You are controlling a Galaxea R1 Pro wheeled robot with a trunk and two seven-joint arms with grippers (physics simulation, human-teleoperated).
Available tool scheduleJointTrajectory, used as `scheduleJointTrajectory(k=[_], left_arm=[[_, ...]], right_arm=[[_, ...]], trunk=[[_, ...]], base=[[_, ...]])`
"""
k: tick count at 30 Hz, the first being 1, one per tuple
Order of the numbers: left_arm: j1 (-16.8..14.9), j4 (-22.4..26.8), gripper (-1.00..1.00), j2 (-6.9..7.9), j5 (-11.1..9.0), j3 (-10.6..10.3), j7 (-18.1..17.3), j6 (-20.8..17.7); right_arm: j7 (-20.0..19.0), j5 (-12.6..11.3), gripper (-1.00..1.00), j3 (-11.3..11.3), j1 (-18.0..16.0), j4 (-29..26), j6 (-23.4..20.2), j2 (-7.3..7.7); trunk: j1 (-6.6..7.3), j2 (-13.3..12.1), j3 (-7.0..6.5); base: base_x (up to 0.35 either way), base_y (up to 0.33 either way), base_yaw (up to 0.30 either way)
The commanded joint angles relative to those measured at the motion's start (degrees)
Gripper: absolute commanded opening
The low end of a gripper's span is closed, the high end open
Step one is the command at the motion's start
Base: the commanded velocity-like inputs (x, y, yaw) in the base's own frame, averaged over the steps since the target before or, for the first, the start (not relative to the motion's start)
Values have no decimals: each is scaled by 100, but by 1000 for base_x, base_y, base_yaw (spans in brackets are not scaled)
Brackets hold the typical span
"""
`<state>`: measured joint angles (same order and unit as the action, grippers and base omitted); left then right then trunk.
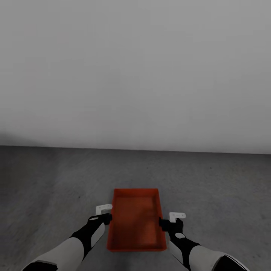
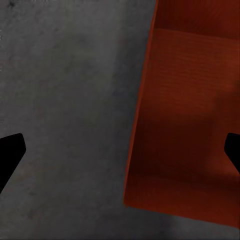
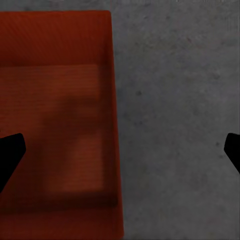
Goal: Move the two storage containers from the living room to the garage. In the garage, place one container on the floor and stack the other container on top of it (either order is fine).
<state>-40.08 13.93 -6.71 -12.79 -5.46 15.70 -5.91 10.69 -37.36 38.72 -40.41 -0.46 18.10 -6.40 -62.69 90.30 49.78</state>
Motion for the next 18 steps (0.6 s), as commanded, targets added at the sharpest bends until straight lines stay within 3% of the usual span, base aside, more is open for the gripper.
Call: scheduleJointTrajectory(k=[1, 18], left_arm=[[0, 13, 100, 3, -48, -49, 38, -33], [0, 13, 100, 3, -48, -52, 38, -33]], right_arm=[[23, -35, 100, 48, -2, 2, 10, -2], [25, -35, 100, 48, -2, 2, 10, -2]], trunk=[[23, -40, -15], [396, -722, -320]], base=[[0, 0, 0], [0, 0, 0]])
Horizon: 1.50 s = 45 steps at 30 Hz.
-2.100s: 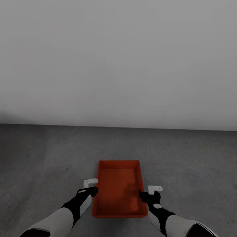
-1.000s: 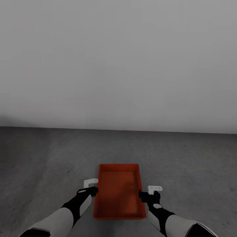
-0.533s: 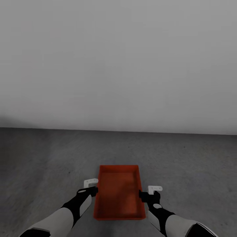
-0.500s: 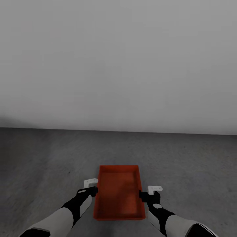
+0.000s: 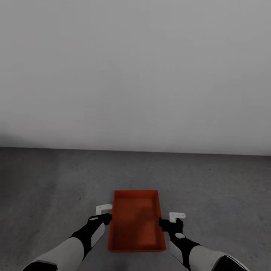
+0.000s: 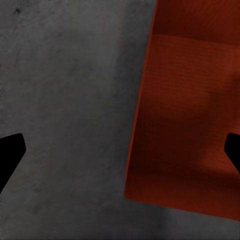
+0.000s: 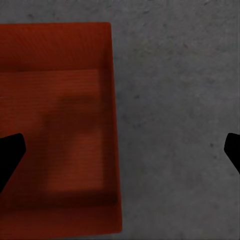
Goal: Move the two storage containers from the living room to the garage. In the garage, place one container on the floor and stack the other container on top of it (either order is fine).
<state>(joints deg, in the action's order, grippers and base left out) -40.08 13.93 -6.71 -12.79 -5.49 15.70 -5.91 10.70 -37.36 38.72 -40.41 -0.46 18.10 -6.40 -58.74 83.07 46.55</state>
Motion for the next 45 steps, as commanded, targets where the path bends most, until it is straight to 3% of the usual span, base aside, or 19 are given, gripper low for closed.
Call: scheduleJointTrajectory(k=[1, 45], left_arm=[[0, 13, 100, 3, -48, -49, 38, -33], [0, 13, 100, 3, -48, -49, 38, -33]], right_arm=[[25, -35, 100, 48, -2, 2, 10, -2], [23, -30, 100, 48, -2, 2, 10, -2]], trunk=[[23, -40, -15], [989, -1804, -804]], base=[[0, 0, 0], [0, 0, 0]])
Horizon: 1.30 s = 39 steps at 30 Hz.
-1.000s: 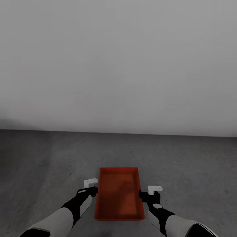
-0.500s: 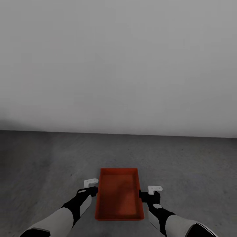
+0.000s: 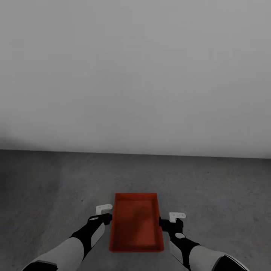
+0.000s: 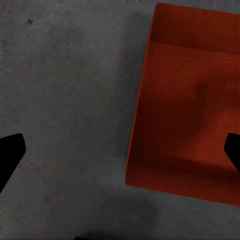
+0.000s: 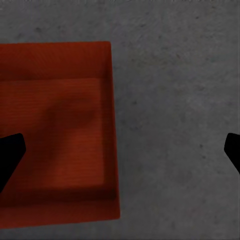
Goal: Move the two storage containers from the living room to the garage. In the garage, place one container on the floor and stack the other container on top of it (either order is fine).
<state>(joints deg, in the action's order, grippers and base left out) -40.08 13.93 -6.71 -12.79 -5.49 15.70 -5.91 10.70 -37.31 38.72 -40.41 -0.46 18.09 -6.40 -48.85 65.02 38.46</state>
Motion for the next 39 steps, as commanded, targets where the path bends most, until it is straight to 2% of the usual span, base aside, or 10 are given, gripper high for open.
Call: scheduleJointTrajectory(k=[1, 39], left_arm=[[0, 13, 100, 3, -48, -49, 38, -33], [0, 13, 100, 3, -48, -49, 38, -33]], right_arm=[[22, -35, 100, 48, -2, 2, 10, -2], [22, -4, 100, 48, -2, 2, 13, -2]], trunk=[[23, -39, -14], [857, -1563, -696]], base=[[0, 0, 0], [0, 0, 0]])
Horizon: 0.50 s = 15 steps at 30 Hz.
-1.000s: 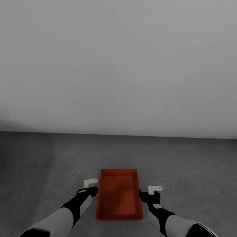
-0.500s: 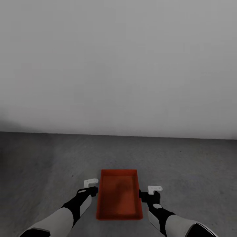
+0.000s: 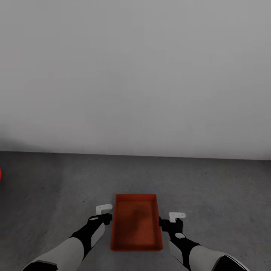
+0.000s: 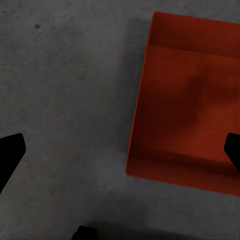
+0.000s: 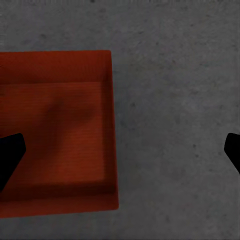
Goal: Move the two storage containers from the living room to the garage. In the garage, place one container on the floor and stack the other container on top of it (either order is fine).
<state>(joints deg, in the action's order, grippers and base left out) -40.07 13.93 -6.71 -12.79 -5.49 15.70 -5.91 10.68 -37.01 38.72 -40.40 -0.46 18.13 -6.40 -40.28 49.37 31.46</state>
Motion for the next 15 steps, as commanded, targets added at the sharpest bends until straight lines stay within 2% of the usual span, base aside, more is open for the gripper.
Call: scheduleJointTrajectory(k=[1, 15], left_arm=[[0, 15, 100, 3, -48, -49, 38, -33], [0, 13, 100, 3, -48, -49, 47, -33]], right_arm=[[24, -34, 100, 48, -3, 2, 9, -2], [25, -45, 100, 48, -3, 2, 14, -9]], trunk=[[22, -38, -14], [44, -78, -32]], base=[[0, 0, 0], [-11, -3, 0]])
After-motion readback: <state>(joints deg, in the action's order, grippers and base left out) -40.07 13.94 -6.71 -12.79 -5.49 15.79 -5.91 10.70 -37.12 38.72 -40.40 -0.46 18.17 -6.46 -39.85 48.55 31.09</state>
